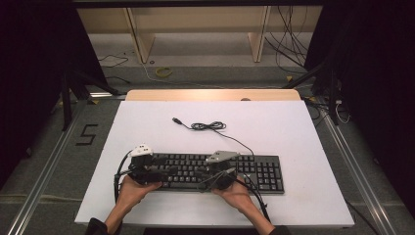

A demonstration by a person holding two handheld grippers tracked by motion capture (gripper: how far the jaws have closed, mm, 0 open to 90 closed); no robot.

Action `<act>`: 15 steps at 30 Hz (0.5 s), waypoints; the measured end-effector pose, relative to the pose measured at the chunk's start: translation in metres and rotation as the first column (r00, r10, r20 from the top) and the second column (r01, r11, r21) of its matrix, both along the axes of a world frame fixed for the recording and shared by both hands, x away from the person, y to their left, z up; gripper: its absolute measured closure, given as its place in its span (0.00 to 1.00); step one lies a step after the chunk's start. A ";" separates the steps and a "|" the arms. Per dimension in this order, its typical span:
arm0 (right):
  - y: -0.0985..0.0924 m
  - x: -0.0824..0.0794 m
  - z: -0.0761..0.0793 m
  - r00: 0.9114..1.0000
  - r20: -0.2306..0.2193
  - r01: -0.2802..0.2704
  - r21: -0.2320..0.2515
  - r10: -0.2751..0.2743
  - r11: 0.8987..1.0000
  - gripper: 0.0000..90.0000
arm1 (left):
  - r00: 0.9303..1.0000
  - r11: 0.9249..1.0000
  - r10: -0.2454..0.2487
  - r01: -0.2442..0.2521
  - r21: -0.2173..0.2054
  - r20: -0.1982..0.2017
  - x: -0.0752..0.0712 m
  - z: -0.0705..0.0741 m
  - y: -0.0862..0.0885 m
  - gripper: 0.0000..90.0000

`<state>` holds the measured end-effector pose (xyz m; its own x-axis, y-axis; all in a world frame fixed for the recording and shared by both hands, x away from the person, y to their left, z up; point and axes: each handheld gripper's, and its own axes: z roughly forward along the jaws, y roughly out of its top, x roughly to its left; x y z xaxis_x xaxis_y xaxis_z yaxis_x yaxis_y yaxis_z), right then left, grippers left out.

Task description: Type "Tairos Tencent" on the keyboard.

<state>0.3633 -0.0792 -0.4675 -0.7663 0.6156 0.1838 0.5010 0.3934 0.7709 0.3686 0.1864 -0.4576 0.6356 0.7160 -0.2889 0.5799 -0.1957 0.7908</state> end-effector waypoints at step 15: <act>-0.031 -0.004 0.011 1.000 0.005 0.029 0.064 -0.030 0.997 0.66 | 1.000 1.000 -0.027 0.027 0.011 -0.006 0.001 -0.001 -0.007 0.41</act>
<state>0.3594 -0.1098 -0.4563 -0.7491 0.6251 0.2192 0.5069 0.3280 0.7971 0.3696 0.1793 -0.4588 0.6532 0.7017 -0.2844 0.5786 -0.2203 0.7853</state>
